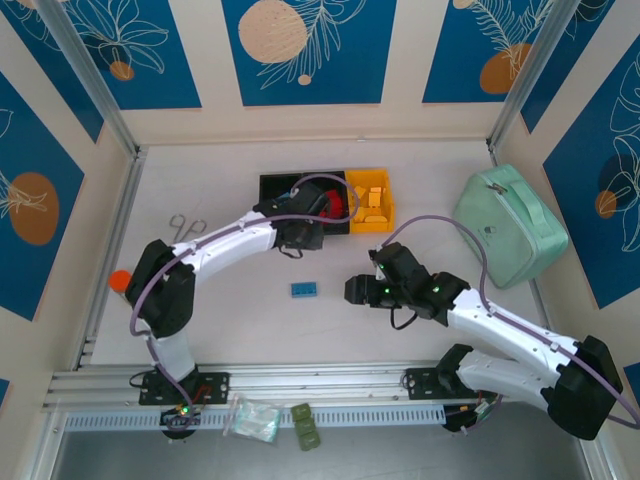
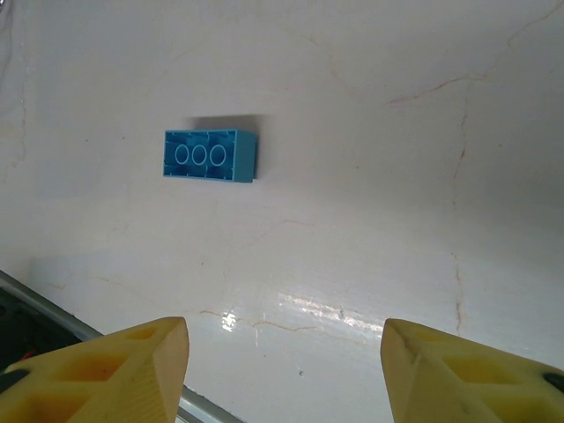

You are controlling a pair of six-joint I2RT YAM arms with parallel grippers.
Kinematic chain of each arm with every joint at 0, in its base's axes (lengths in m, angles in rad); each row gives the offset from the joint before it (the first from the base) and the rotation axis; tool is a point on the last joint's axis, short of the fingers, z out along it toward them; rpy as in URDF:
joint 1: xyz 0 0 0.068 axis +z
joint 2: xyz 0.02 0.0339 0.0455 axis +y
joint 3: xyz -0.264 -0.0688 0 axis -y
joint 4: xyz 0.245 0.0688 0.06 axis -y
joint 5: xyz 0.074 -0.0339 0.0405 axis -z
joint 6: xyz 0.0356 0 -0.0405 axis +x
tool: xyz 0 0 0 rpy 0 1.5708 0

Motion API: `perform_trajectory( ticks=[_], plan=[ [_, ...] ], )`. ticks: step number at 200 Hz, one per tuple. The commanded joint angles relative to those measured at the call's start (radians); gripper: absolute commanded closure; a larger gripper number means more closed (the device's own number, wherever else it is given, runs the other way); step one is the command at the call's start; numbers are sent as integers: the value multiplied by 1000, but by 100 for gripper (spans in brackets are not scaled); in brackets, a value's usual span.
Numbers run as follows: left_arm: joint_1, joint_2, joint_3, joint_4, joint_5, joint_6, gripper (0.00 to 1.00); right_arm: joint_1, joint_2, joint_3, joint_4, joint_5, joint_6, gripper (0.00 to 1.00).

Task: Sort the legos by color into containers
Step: Place the lego in the container.

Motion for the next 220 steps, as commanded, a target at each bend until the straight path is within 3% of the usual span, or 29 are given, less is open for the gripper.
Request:
perform_trajectory(
  ticks=[1, 54, 156, 170, 191, 220],
  plan=[
    [21, 68, 103, -57, 3, 53, 75, 5, -37, -16, -10, 28, 16, 41],
    [39, 233, 320, -84, 31, 75, 75, 1, -93, -36, -47, 55, 32, 41],
    [57, 484, 567, -24, 25, 94, 73, -25, -185, -70, -119, 68, 54, 41],
    [59, 497, 585, -27, 22, 94, 69, -32, -192, -72, -122, 65, 55, 41],
    [58, 496, 590, -30, 16, 91, 54, -40, -192, -76, -118, 57, 54, 41],
    [58, 459, 572, -31, 9, 94, 50, -46, -180, -76, -95, 44, 52, 41]
  ],
)
